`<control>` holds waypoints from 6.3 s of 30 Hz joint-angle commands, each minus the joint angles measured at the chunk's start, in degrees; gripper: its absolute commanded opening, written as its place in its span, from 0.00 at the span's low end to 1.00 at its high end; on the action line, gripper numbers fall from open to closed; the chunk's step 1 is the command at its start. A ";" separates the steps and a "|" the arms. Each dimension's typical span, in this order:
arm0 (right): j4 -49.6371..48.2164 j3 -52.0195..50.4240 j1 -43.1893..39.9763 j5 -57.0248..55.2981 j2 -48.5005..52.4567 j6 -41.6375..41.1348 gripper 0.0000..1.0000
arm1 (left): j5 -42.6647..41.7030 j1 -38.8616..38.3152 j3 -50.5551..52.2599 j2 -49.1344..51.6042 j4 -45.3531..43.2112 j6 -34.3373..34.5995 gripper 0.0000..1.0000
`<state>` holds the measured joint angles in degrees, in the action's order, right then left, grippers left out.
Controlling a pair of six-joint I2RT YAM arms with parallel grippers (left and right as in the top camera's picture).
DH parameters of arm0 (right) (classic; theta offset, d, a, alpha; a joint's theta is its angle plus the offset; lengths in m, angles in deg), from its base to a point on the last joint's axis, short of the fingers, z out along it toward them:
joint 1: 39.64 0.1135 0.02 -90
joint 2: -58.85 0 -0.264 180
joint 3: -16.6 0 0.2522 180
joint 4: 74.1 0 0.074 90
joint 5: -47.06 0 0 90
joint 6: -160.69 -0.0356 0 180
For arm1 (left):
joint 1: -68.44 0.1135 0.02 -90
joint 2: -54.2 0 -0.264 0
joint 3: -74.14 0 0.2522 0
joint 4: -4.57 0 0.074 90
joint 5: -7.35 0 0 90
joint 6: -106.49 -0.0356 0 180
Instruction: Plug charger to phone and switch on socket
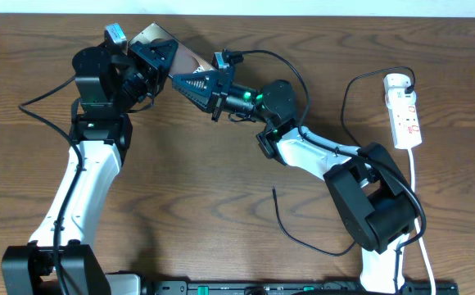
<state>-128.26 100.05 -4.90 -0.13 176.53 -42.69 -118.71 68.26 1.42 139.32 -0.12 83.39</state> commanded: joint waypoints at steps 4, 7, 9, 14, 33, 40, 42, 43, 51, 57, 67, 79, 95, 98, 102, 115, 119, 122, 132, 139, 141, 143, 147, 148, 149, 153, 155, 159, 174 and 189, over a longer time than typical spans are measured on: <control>1.09 0.81 -0.48 0.90 -0.35 2.73 0.01 | -9.49 -1.22 -0.90 -0.48 -0.79 -1.49 0.07; 1.09 0.81 -0.66 1.14 -0.35 2.73 0.01 | -9.86 -1.22 -0.90 -0.48 -0.79 -1.49 0.07; 1.09 0.81 -0.68 1.31 -0.35 2.73 0.01 | -10.03 -1.22 -0.90 -0.48 -0.79 -1.49 0.07; 1.11 0.81 -0.68 1.29 -0.35 2.91 0.01 | -10.08 -1.22 -0.90 -0.48 -0.76 -1.49 0.07; 1.51 0.81 -1.01 1.31 -0.35 3.76 0.17 | -10.91 -1.11 -0.90 -0.48 -0.76 -1.51 0.07; 1.51 0.81 -1.01 1.38 -0.35 3.76 0.36 | -10.91 -0.57 -0.90 -0.48 -0.79 -1.51 0.07; 1.51 0.81 -1.03 1.36 -0.35 3.76 0.49 | -10.91 -0.35 -0.90 -0.48 -0.76 -1.51 0.07; 1.49 0.81 -1.01 1.36 -0.35 3.76 0.52 | -10.91 -0.35 -0.90 -0.48 -0.76 -1.51 0.07; 1.49 0.81 -1.01 1.38 -0.35 3.78 0.94 | -11.02 -0.35 -0.90 -0.48 -0.74 -1.51 0.07; 1.51 0.81 -1.29 1.66 -0.35 3.78 0.99 | -11.37 -0.35 -0.90 -0.48 -0.76 -1.51 0.07; 1.49 0.81 -2.47 2.99 -0.35 3.76 0.99 | -11.76 0.98 -0.90 -0.48 -0.76 -1.49 0.07; 1.49 0.81 -2.51 2.80 -0.35 3.78 0.99 | -12.76 2.64 -0.90 -0.48 -1.01 -1.51 0.07; 2.34 0.81 -2.51 2.84 -0.35 8.11 0.99 | -21.66 12.31 -0.90 -0.48 -2.01 0.57 0.07; 3.82 0.81 -2.51 3.61 -0.35 11.69 0.99 | -27.19 14.45 -0.90 -0.46 -5.51 2.56 0.07; 7.48 0.81 -2.78 5.62 -0.35 17.92 0.99 | -35.12 16.74 -0.90 -0.46 -11.50 6.69 0.07; 28.28 1.73 -8.94 12.87 -0.48 43.10 0.99 | -48.81 17.79 -0.92 2.16 -15.10 8.17 0.07; 30.03 2.69 -12.17 15.26 -0.48 44.30 0.99 | -48.54 17.92 -0.92 4.42 -16.59 6.78 0.07; 30.18 3.61 -14.71 17.73 -0.57 44.54 0.99 | -48.57 18.14 -0.92 6.05 -17.03 6.69 0.07; 85.66 16.17 -19.96 5.79 -1.36 80.81 0.99 | -50.58 18.29 -0.92 10.21 -20.41 6.69 0.07; 119.10 32.46 -17.92 -19.76 -1.99 96.37 0.99 | -53.37 18.23 -0.92 10.36 -20.90 4.46 0.07; 122.77 34.23 -17.68 -22.51 -2.60 96.56 0.99 | -54.01 18.21 -0.90 10.36 -20.87 3.34 0.07; 125.83 34.62 -17.33 -25.14 -3.39 96.52 0.99 | -54.01 18.14 -0.90 10.36 -20.87 3.17 0.07; 132.39 34.62 -16.06 -31.26 -3.85 96.28 0.99 | -54.01 17.00 -0.90 10.47 -20.85 1.86 0.07; 135.10 34.58 -15.43 -32.92 -3.85 96.28 0.99 | -54.01 16.26 -0.90 10.64 -20.85 1.16 0.07; 137.15 34.38 -14.78 -34.01 -3.85 96.30 0.99 | -54.01 15.43 -0.90 10.95 -20.85 0.72 0.07; 141.57 34.05 -11.45 -36.26 -3.96 96.56 0.99 | -53.99 11.89 -0.90 13.73 -20.85 -0.48 0.07; 142.68 33.70 -9.68 -38.05 -4.52 96.52 0.99 | -54.01 10.23 -0.90 15.91 -20.90 -0.63 0.07; 142.94 31.30 -6.93 -38.38 -8.26 96.32 0.99 | -53.99 9.35 -0.90 19.80 -20.87 -2.19 0.07; 126.16 -3.78 0.68 -38.80 -31.54 86.27 0.99 | -53.99 9.49 -0.90 23.67 -21.55 -5.44 0.07; 108.56 -21.53 2.12 -40.76 -31.32 74.38 0.82 | -53.96 9.20 -0.90 23.67 -21.53 -5.66 0.07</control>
<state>-18.74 81.05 -3.65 -39.56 145.87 35.75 -171.08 77.41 1.51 163.56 -21.11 78.99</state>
